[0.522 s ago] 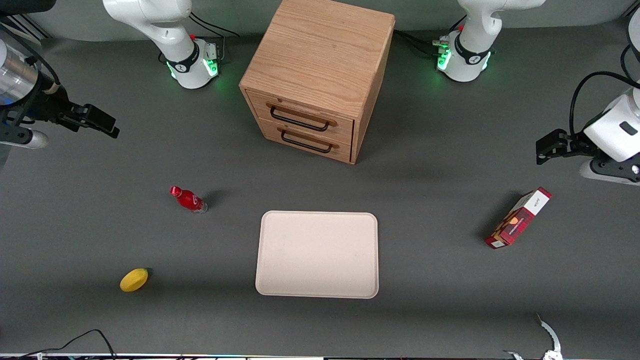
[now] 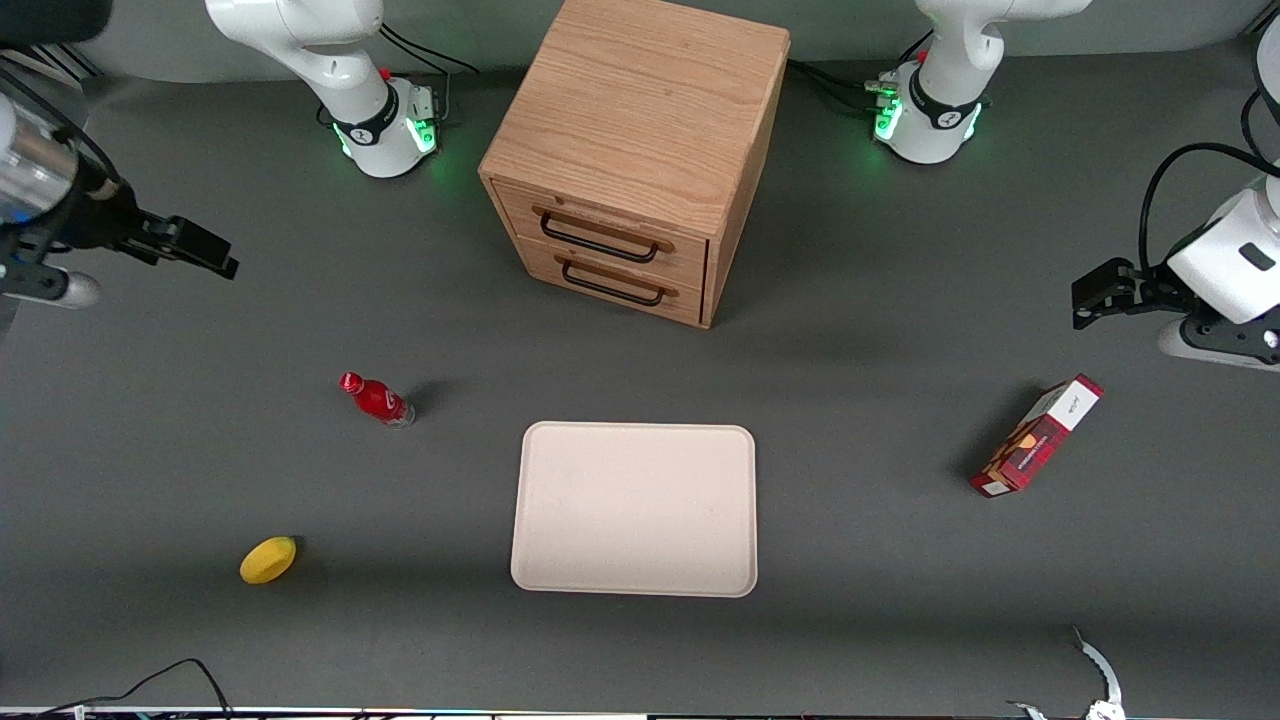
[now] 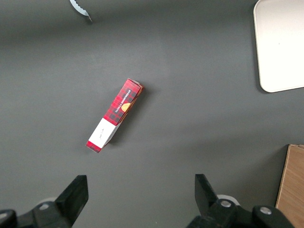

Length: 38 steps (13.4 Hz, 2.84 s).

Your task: Place coke bottle on tray

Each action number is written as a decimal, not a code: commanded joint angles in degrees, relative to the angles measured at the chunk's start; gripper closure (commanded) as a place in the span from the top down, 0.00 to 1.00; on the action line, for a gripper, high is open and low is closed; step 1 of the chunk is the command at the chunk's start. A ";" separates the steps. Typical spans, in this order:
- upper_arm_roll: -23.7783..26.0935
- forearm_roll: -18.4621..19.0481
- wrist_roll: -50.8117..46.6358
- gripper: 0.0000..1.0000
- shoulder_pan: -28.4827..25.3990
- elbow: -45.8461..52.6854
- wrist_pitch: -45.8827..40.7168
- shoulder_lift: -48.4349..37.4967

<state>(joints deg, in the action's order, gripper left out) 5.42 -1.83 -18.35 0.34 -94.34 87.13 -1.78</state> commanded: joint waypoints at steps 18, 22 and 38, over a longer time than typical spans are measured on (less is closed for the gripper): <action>2.32 1.04 -3.98 0.00 -0.69 -31.87 48.84 8.90; 2.32 1.12 -3.28 0.00 -0.43 -22.69 36.34 6.44; 4.16 2.08 -36.63 0.00 -13.07 43.27 13.11 45.08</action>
<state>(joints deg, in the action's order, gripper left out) 9.24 -1.58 -47.26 -10.99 -56.33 96.08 37.08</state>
